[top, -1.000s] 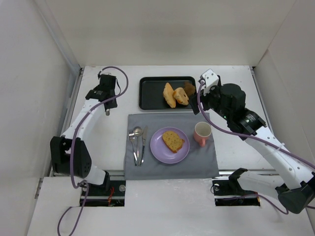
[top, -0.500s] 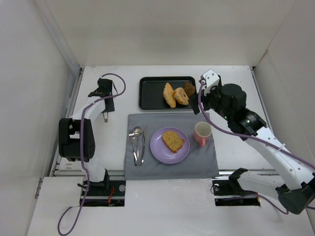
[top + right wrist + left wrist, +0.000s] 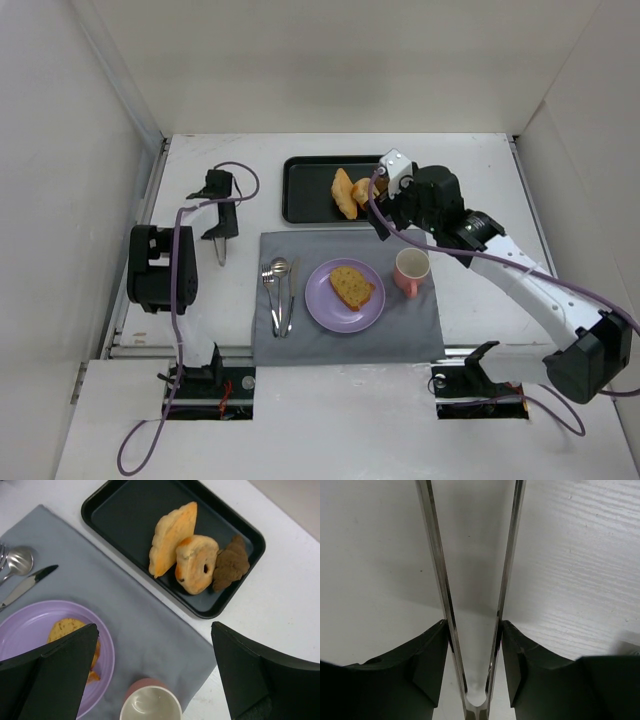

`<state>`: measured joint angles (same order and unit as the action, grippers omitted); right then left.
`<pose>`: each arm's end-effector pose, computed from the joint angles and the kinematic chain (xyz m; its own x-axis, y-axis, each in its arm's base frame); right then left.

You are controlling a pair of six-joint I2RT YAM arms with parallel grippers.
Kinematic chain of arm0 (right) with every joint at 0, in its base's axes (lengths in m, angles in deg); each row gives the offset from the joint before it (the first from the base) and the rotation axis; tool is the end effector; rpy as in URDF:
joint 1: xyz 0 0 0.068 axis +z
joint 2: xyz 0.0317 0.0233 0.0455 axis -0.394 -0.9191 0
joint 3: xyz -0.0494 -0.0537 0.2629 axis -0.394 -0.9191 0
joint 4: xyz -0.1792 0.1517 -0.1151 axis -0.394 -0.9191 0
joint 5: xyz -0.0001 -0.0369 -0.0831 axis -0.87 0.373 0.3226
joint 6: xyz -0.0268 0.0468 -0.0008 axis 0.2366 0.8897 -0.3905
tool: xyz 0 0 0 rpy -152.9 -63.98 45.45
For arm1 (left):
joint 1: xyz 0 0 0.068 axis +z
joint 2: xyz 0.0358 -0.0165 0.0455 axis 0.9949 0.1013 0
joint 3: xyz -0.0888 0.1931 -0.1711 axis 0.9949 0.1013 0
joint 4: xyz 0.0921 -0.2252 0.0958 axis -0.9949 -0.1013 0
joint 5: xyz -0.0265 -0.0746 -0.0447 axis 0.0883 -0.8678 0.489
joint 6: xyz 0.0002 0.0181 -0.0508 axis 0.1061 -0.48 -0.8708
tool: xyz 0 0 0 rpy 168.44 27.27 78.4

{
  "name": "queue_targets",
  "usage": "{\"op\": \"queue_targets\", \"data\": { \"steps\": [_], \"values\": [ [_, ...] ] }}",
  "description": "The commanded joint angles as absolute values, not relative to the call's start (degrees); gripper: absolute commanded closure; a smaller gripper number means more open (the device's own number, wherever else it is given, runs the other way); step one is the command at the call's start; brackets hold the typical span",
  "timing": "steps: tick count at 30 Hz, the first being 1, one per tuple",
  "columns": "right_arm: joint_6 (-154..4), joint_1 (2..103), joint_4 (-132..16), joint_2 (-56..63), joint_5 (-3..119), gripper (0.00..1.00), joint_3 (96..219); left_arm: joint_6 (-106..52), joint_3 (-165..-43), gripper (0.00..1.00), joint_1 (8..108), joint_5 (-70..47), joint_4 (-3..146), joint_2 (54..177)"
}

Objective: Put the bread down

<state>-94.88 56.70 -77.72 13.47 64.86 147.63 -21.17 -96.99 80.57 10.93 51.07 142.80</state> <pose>0.2364 0.1570 0.3526 -0.2242 -0.4151 -0.8817 -0.6276 0.7536 -0.1952 0.3694 -0.0145 0.1815 -0.8103 -0.0455 -0.5843 -0.1591 0.9766 0.1444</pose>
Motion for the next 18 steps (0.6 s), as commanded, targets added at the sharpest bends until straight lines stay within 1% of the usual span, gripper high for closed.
{"op": "queue_targets", "data": {
  "steps": [1, 2, 4, 7, 10, 11, 12, 15, 16, 18],
  "values": [
    [-93.9, 57.2, -77.3, 13.5, 63.1, 0.0, 150.0, -20.5, -95.7, 0.58, 81.0, 10.1, 53.1, 142.9],
    [-93.9, 57.2, -77.3, 13.5, 63.1, 0.0, 150.0, -20.5, -95.7, 0.58, 81.0, 10.1, 53.1, 143.4],
    [-93.9, 57.2, -77.3, 13.5, 63.1, 0.0, 150.0, -20.5, -95.7, 0.53, 81.0, 9.6, 53.1, 143.9],
    [-93.4, 57.2, -77.3, 13.5, 63.1, 0.0, 150.0, -20.5, -95.7, 0.53, 81.5, 9.6, 52.6, 145.3],
    [-93.4, 57.2, -77.3, 13.5, 63.1, 0.0, 150.0, -21.1, -95.7, 0.41, 81.5, 9.6, 52.0, 145.3],
    [-93.4, 57.2, -77.3, 13.5, 63.1, 0.0, 150.0, -21.1, -95.7, 0.33, 81.5, 9.6, 52.0, 145.3],
    [-93.4, 57.2, -77.3, 13.5, 63.1, 0.0, 150.0, -21.9, -95.1, 0.2, 81.5, 10.3, 52.0, 144.5],
    [-93.4, 57.2, -77.3, 13.5, 63.7, 0.0, 150.0, -22.4, -95.1, 0.03, 81.5, 10.4, 51.3, 140.9],
    [-93.4, 57.2, -77.3, 13.5, 64.3, 0.0, 150.0, -23.3, -95.1, 0.0, 81.5, 9.6, 51.3, 139.5],
    [-93.4, 57.2, -77.3, 13.5, 64.3, 0.0, 150.0, -23.9, -95.1, 0.0, 81.5, 8.8, 51.3, 136.0]
  ]
}}
